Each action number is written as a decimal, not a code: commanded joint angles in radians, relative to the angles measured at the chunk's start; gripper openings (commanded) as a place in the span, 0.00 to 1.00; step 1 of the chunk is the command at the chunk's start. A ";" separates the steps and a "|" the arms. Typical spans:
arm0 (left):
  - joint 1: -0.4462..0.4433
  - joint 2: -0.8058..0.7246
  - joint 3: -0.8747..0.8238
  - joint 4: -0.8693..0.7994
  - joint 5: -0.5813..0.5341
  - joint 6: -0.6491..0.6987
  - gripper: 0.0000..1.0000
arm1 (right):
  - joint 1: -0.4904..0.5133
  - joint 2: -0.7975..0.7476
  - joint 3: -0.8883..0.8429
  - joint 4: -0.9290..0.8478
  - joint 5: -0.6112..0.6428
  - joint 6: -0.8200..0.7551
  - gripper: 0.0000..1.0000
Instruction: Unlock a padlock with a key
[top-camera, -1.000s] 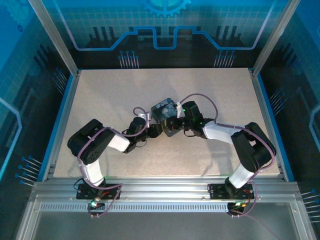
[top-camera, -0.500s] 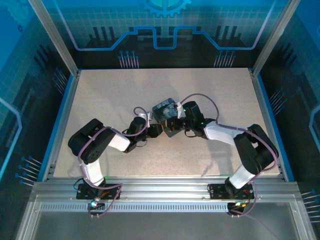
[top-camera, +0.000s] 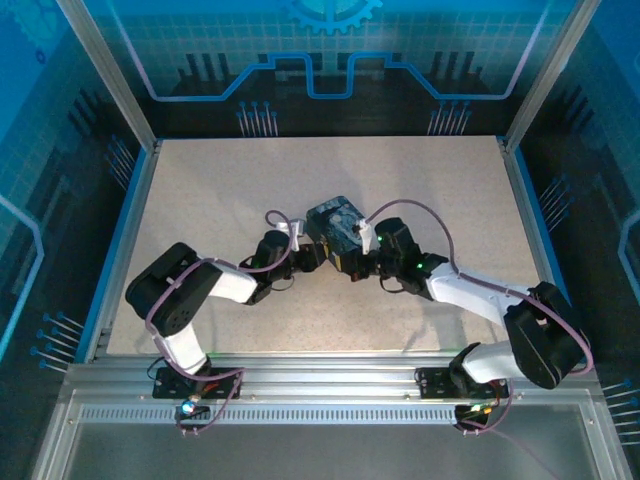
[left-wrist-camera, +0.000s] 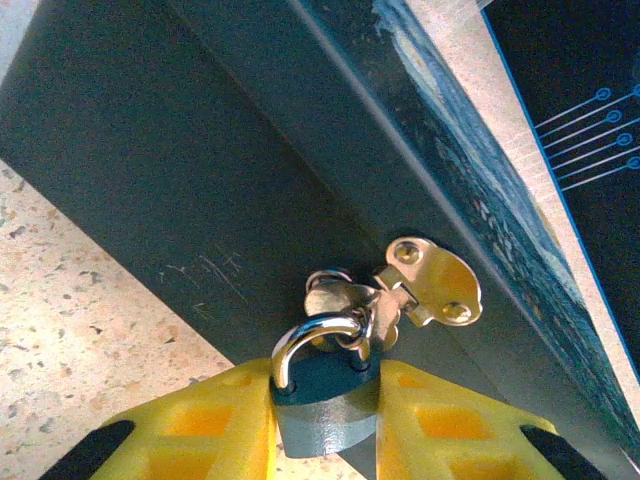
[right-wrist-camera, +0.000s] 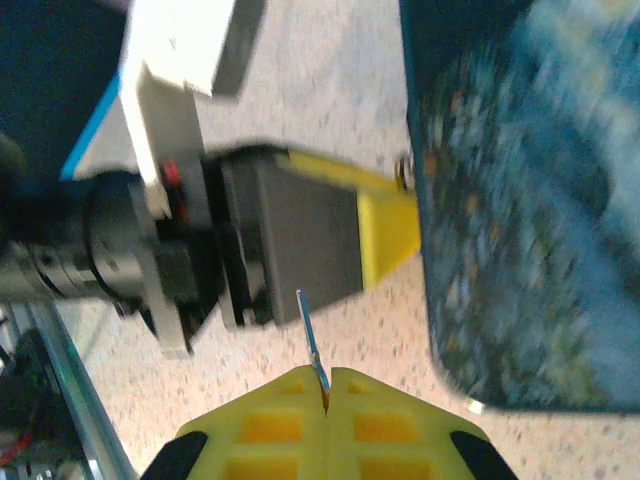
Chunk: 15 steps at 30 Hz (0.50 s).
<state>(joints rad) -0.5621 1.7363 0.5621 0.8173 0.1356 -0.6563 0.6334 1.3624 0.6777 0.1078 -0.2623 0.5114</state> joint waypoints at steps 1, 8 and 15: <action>-0.008 -0.044 -0.001 0.017 0.020 -0.004 0.28 | 0.021 0.004 -0.025 -0.019 0.007 -0.020 0.00; -0.017 -0.061 -0.002 0.001 0.013 0.004 0.28 | 0.013 0.060 -0.004 -0.037 0.067 -0.026 0.00; -0.022 -0.061 -0.001 -0.005 0.007 0.009 0.29 | -0.035 0.079 0.011 -0.031 0.076 -0.038 0.00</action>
<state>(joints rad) -0.5751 1.7061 0.5621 0.7929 0.1352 -0.6559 0.6201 1.4292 0.6617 0.0860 -0.2016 0.4946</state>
